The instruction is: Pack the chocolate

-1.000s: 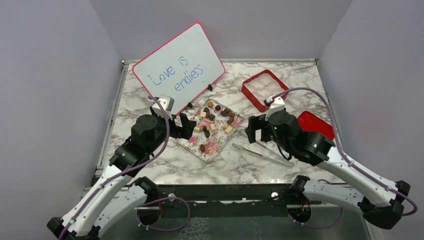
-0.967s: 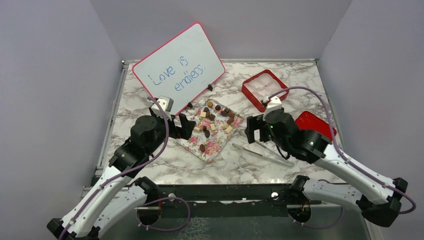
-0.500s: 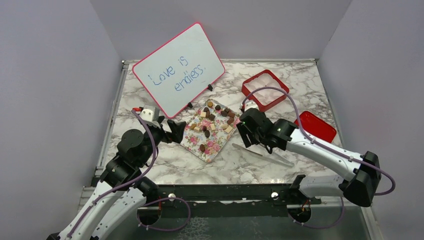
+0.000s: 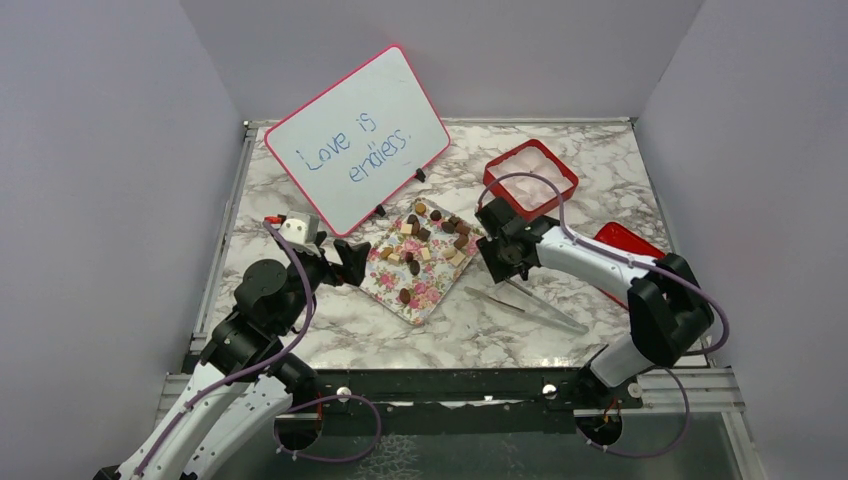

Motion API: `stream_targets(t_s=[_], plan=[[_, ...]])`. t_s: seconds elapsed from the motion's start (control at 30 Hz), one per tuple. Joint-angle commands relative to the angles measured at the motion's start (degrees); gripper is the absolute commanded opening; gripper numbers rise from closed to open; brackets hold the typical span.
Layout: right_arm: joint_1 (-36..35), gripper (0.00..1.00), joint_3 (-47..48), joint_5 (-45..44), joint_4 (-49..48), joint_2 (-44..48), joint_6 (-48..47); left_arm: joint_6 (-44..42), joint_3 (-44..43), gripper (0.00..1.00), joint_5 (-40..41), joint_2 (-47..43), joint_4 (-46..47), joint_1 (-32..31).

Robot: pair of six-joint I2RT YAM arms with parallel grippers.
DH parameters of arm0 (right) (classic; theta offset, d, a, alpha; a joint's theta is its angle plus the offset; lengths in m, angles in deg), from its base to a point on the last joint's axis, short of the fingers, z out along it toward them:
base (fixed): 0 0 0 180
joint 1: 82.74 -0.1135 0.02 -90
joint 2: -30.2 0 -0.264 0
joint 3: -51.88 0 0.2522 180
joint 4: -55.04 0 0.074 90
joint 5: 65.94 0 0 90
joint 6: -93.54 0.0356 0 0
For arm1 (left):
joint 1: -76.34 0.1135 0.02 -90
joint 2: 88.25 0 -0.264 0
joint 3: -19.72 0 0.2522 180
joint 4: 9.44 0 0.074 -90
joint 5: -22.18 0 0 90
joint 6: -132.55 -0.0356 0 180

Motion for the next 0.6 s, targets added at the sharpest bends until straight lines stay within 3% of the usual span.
stream_targets(t_s=[0.0, 0.17, 0.43, 0.57], plan=[[2.65, 0.47, 0.31, 5.82, -2.45, -4.32, -2.76, -1.19, 0.02, 0.99, 1.45, -0.03, 1.56, 0.31], [3.95, 0.26, 1.19, 4.73, -3.63, -6.87, -3.41, -1.2, 0.08, 0.99, 1.02, 0.28, 1.73, 0.31], [6.84, 0.02, 3.21, 1.33, -5.1, -8.24, -2.42, -1.18, -0.06, 0.99, 0.06, 0.46, 1.69, 0.31], [9.09, 0.01, 3.93, 0.09, -5.55, -8.72, 0.17, -1.44, 0.48, 0.99, 0.84, -0.28, 1.87, 0.31]])
